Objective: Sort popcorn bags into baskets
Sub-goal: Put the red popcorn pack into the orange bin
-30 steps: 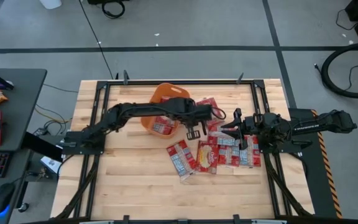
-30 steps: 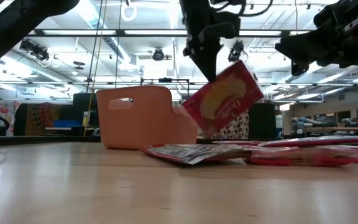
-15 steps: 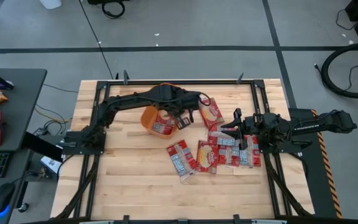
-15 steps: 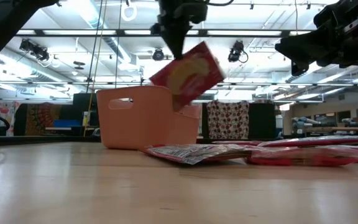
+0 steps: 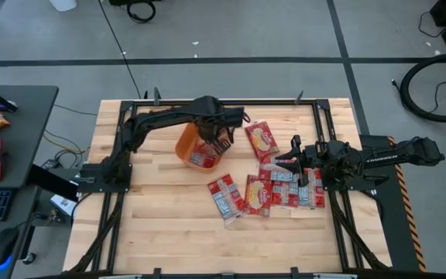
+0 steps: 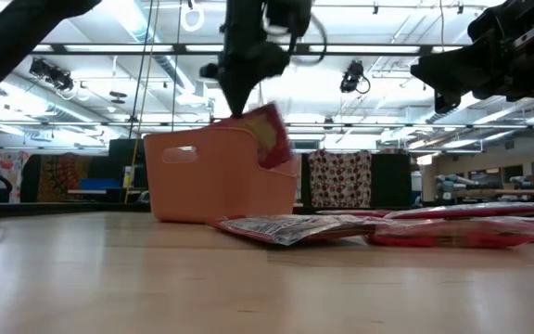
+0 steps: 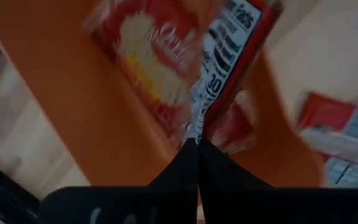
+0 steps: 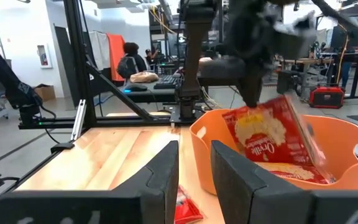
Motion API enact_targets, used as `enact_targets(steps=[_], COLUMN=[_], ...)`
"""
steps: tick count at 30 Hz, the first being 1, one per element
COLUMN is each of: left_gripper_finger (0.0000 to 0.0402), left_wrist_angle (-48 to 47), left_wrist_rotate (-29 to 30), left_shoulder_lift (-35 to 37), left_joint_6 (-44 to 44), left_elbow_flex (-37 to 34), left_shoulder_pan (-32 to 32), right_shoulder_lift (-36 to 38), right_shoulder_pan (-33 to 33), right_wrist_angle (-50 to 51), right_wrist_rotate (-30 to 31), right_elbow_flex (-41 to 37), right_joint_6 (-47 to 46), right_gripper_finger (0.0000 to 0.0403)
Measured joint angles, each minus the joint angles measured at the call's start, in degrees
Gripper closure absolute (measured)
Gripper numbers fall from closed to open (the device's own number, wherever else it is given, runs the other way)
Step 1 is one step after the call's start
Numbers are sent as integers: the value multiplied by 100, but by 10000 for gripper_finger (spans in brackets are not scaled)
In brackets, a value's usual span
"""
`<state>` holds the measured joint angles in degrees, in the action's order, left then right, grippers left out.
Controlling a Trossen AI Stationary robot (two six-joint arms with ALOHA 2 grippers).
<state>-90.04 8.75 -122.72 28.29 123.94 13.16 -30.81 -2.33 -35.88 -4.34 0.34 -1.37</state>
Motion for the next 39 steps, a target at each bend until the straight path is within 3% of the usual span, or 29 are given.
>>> enact_targets(steps=[11, 19, 23, 26, 33, 36, 39], left_gripper_finger=[399, 324, 282, 264, 258, 258, 258], left_wrist_angle=[11, 364, 512, 877, 1984, 2564, 2940], left_wrist_rotate=[-175, -92, -93, 23, 1534, 1397, 885], left_shoulder_lift=[-7, -7, -7, -8, -11, -11, -11], left_joint_6=[-28, 110, -14, -578, -2612, -3103, -3242], left_elbow_flex=[-880, -958, -958, -925, -862, -920, -949], left_shoulder_pan=[875, 968, 777, 491, -656, -1055, -1320], right_shoulder_lift=[0, 0, 0, 0, 0, 0, 0], right_shoulder_pan=[0, 0, 0, 0, 0, 0, 0], right_wrist_angle=[0, 0, 0, 1, 57, 56, 58], right_wrist_rotate=[-17, -19, -19, -19, 31, 87, 174], right_elbow_flex=[0, 0, 0, 1, 0, 0, 0], right_joint_6=[-2, 47, 50, 49, 92, 116, 116], right_gripper_finger=[304, 304, 304, 304, 304, 304, 304])
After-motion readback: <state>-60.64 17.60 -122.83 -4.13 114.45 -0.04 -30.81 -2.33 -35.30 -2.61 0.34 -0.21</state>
